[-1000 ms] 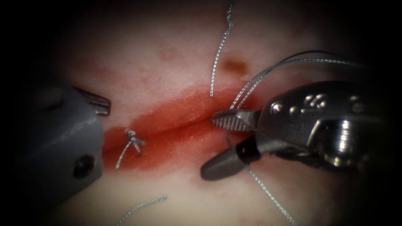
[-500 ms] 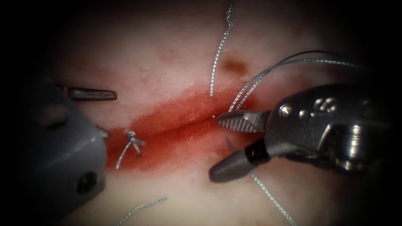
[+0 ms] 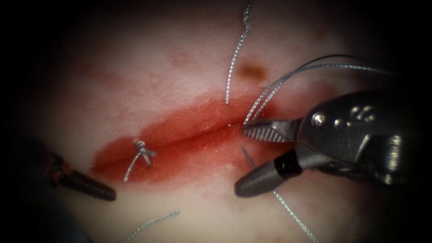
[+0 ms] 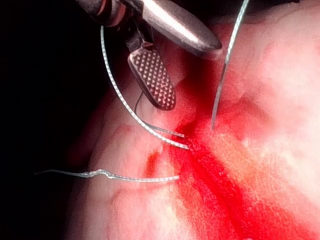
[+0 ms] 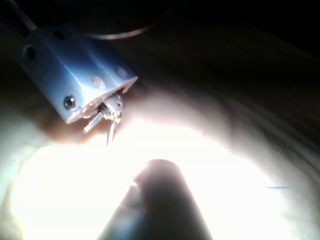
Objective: Wound Closure
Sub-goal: Mistakenly use the left gripper to pull the suture through.
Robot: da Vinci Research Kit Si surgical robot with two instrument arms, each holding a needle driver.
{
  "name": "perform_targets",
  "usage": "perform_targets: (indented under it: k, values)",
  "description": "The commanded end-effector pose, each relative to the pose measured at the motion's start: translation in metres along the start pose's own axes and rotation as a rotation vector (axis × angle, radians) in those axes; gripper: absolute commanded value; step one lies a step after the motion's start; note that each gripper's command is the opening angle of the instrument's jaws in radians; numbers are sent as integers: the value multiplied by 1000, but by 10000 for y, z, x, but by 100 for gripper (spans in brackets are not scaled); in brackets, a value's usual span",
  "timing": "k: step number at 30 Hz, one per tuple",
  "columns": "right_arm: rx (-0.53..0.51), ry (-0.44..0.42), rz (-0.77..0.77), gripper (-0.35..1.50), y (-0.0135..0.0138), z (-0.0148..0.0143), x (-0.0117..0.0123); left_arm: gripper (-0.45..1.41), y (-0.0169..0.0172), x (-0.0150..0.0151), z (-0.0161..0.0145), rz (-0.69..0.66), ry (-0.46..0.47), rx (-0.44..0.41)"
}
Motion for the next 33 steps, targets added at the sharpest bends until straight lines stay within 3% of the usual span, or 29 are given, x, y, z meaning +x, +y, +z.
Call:
perform_targets:
  k: [1,3,5,7,9,13,16,19,20,22,26,28,29,33]
  values:
    - [-1,7,5,110,2,2,15,17,1,-8,0,-59,6,-43]
    - [-1,7,11,111,2,2,15,0,0,-6,7,-83,36,-114]
    - [-1,7,11,111,2,2,15,-3,2,-5,14,-143,44,-196]
    - [-1,7,17,111,1,2,15,14,4,-5,19,-244,52,-258]
    - [-1,7,23,111,1,2,15,14,5,-3,25,-309,59,-315]
    - [0,7,30,115,0,2,16,32,9,0,38,-323,56,-380]
    - [-5,7,29,120,2,-6,15,32,13,-7,49,-16,78,-349]
    - [-56,12,35,120,11,-34,13,36,18,-15,59,365,12,-210]
    - [-56,12,35,120,11,-34,13,36,18,-15,59,365,12,-210]
    - [-65,11,40,120,15,-49,12,42,21,-20,64,526,-29,-164]
    - [-137,13,52,118,25,-85,5,51,27,-35,78,756,-48,-161]
    - [-193,13,69,111,29,-98,2,54,29,-40,86,795,-52,-157]
    - [-225,8,95,113,34,-109,0,46,30,-43,93,794,-58,-151]
    - [-260,3,135,123,38,-114,1,54,30,-49,101,824,-92,-205]
